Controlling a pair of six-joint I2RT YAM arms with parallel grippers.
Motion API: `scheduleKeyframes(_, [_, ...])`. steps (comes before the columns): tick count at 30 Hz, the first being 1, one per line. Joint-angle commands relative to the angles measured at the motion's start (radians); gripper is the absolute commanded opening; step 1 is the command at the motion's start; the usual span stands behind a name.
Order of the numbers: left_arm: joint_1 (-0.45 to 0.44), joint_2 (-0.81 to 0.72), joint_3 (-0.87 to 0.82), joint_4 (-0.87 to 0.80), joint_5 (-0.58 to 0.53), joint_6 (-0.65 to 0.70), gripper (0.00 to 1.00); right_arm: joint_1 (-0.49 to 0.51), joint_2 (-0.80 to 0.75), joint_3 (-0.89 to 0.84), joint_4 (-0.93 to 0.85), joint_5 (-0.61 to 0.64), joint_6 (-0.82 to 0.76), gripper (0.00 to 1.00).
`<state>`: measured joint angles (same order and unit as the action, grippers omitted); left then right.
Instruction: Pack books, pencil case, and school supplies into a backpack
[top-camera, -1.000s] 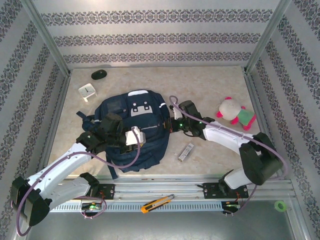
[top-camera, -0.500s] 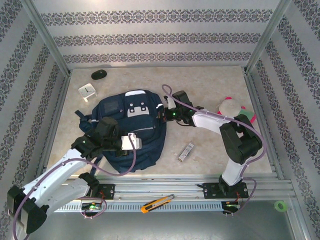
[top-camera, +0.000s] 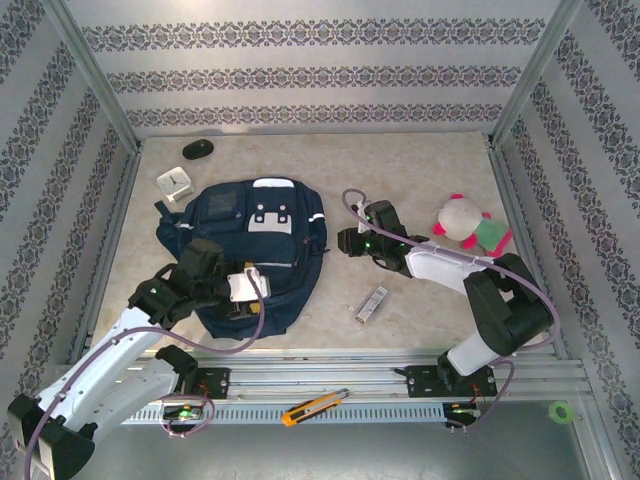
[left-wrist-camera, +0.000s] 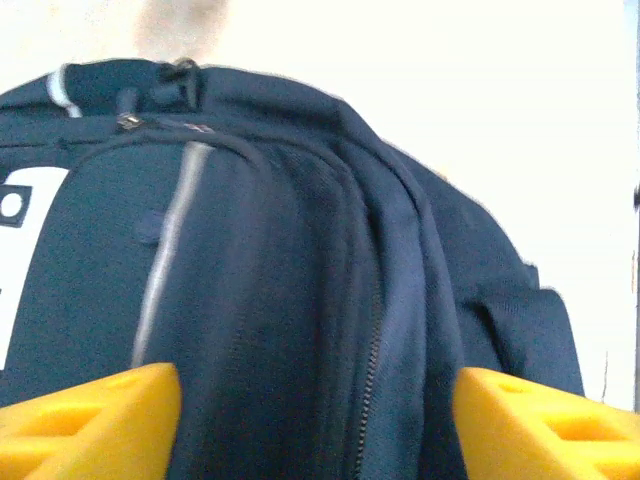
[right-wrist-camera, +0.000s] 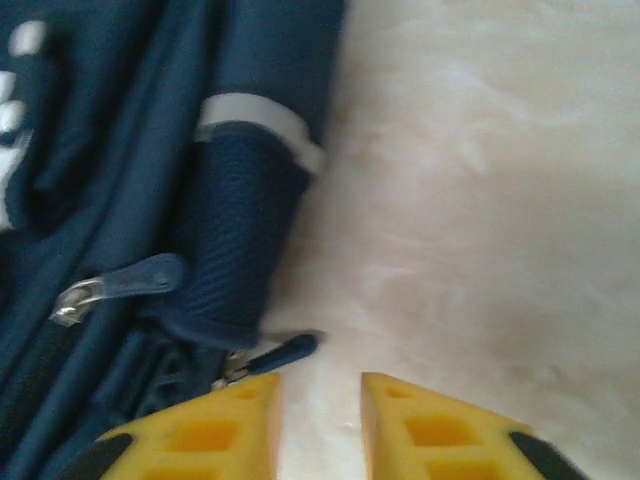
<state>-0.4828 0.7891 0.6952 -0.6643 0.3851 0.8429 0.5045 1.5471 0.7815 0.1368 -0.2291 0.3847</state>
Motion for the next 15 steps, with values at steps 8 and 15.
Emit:
scheduleKeyframes(8, [0.012, 0.134, 0.047, 0.021, -0.103, 0.036, 0.76, 0.108, -0.04, 0.086, -0.084, -0.388, -1.012, 0.41])
scheduleKeyframes(15, [0.011, 0.215, 0.042, 0.062, -0.192, 0.101, 0.61, 0.123, 0.131, 0.273, -0.325, -0.456, -1.327, 0.42])
